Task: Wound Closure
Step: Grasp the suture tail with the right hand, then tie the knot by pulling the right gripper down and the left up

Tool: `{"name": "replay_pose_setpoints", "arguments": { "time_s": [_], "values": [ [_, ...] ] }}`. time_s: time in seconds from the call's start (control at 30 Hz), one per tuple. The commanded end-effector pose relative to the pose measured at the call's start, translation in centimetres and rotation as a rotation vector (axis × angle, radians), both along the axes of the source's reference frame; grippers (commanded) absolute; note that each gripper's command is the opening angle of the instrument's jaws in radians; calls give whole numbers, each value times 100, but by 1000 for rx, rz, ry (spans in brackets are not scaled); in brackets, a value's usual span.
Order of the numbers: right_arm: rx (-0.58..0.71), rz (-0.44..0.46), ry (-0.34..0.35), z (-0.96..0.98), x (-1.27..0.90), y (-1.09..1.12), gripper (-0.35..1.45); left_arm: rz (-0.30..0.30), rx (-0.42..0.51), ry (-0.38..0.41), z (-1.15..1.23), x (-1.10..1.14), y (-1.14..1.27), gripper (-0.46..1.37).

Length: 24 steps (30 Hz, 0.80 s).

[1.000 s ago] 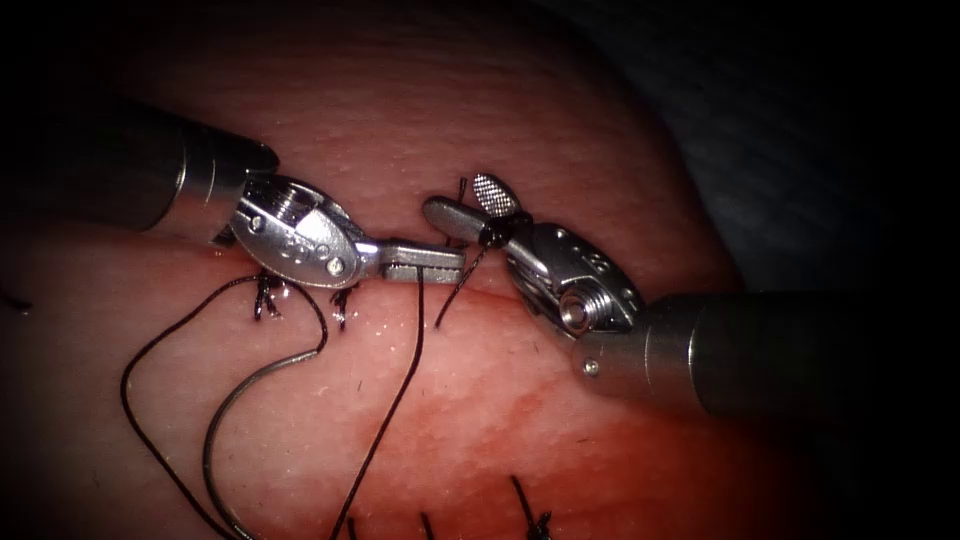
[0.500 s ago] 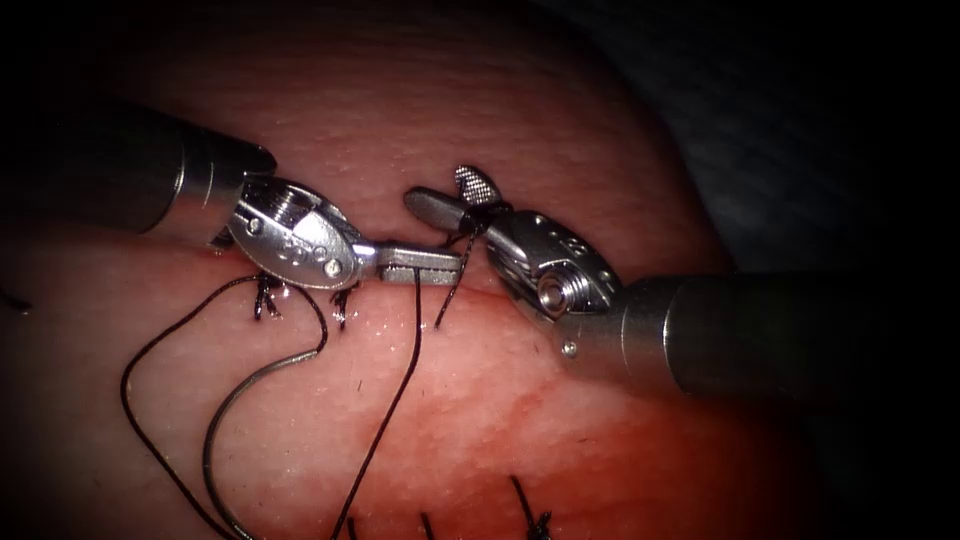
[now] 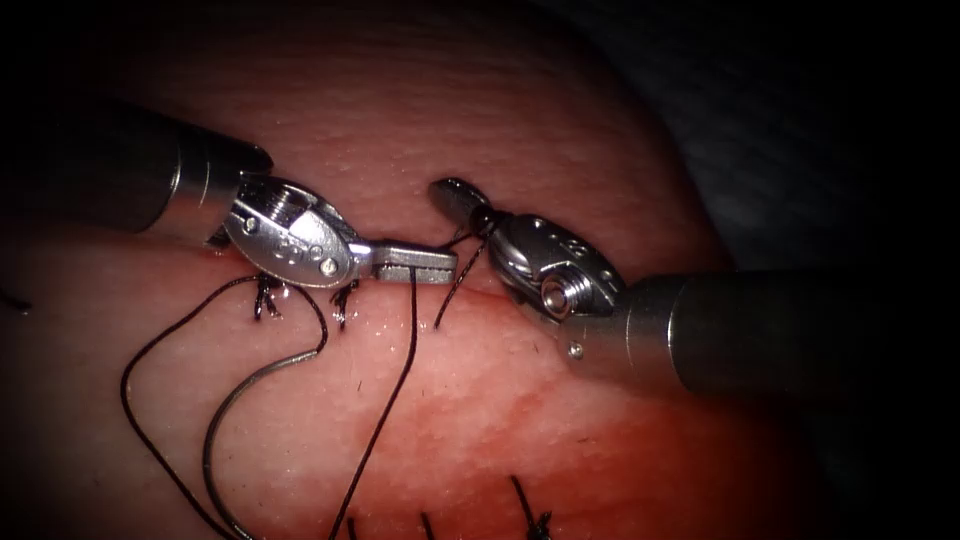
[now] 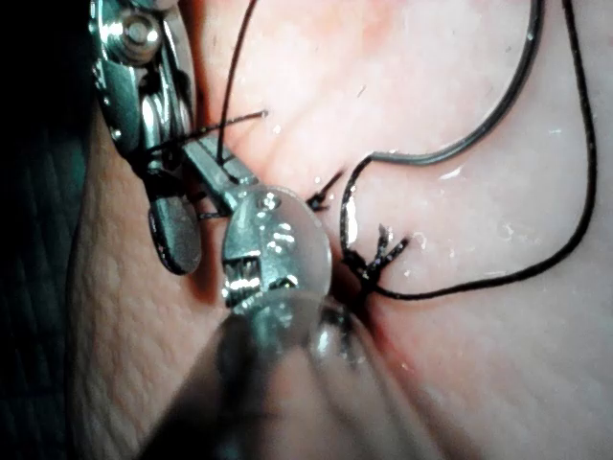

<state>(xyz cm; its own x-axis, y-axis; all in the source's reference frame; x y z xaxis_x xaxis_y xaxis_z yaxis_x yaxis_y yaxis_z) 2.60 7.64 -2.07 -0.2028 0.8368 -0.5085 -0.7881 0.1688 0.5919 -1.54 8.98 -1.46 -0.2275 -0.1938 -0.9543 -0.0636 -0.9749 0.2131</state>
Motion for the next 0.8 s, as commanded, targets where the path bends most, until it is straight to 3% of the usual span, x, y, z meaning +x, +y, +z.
{"name": "replay_pose_setpoints", "arguments": {
  "time_s": [0.03, 0.47, 0.8],
  "values": [
    [-3, -2, -8, -1, -1, 0, -35, 10, 3, 1, 0, 0, 0, -35],
    [-87, -51, -29, -45, 6, -15, -35, -4, 30, 15, 6, 16, 24, -35],
    [-131, -83, -39, -61, 8, -37, -35, -13, 52, 17, -1, 23, 55, -35]
  ]
}}
